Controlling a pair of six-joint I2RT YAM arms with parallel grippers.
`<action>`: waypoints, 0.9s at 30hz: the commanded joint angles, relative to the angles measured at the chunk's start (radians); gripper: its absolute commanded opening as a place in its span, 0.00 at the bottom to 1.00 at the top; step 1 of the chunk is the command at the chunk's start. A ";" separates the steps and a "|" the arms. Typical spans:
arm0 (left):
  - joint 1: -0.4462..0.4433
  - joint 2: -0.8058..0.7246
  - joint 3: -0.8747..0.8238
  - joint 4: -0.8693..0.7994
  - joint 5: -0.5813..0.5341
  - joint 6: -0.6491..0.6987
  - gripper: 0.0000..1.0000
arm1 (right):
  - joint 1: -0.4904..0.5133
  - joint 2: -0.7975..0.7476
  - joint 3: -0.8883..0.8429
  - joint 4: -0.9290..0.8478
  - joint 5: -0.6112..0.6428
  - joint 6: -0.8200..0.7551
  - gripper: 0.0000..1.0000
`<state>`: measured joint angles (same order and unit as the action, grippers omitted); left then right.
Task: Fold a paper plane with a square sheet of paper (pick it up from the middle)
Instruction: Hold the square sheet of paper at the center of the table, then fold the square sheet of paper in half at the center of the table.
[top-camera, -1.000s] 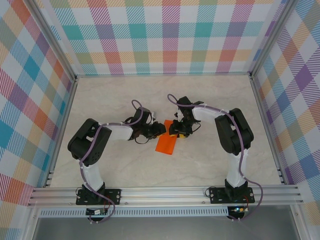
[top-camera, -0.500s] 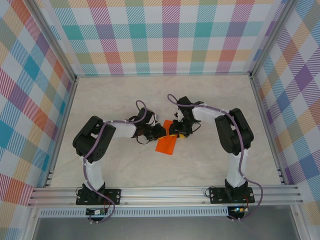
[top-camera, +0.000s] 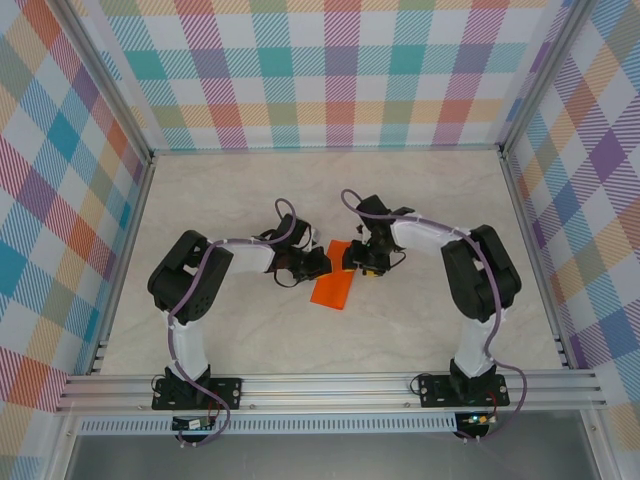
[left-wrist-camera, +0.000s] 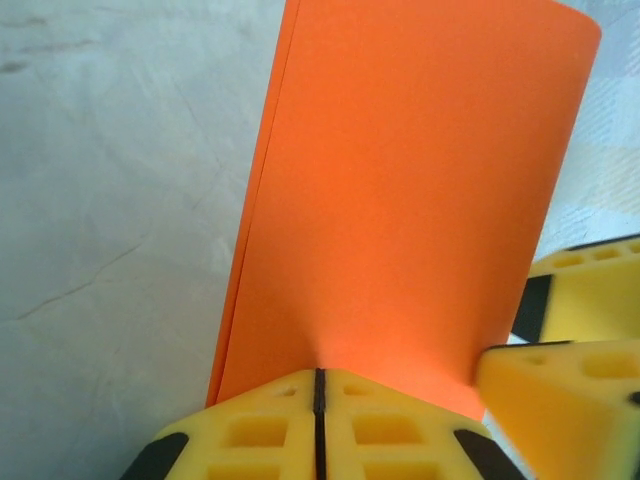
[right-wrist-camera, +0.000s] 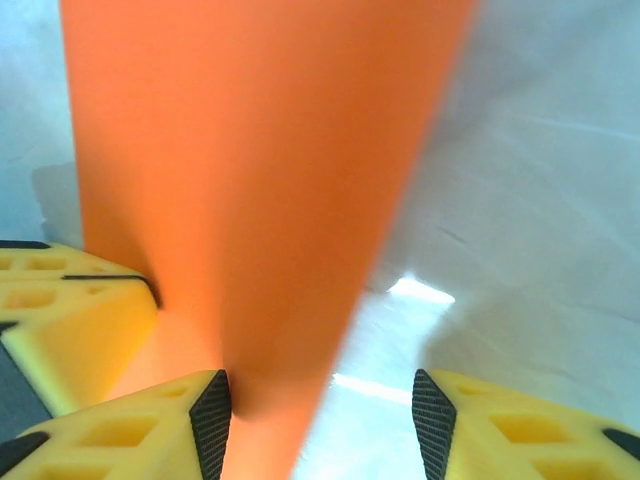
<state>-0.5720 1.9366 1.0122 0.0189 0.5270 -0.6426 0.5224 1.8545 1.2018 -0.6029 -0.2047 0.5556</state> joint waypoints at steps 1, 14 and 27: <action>-0.012 0.123 -0.055 -0.203 -0.156 0.027 0.06 | -0.003 -0.113 -0.047 0.040 0.014 0.089 0.53; -0.014 0.128 -0.058 -0.235 -0.215 0.010 0.00 | 0.088 -0.059 -0.067 0.302 -0.071 0.217 0.00; -0.020 0.142 -0.049 -0.280 -0.257 -0.020 0.00 | 0.087 0.014 -0.091 0.276 -0.066 0.171 0.00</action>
<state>-0.5762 1.9450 1.0332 -0.0246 0.5076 -0.6453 0.6094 1.8427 1.1233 -0.3111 -0.2848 0.7471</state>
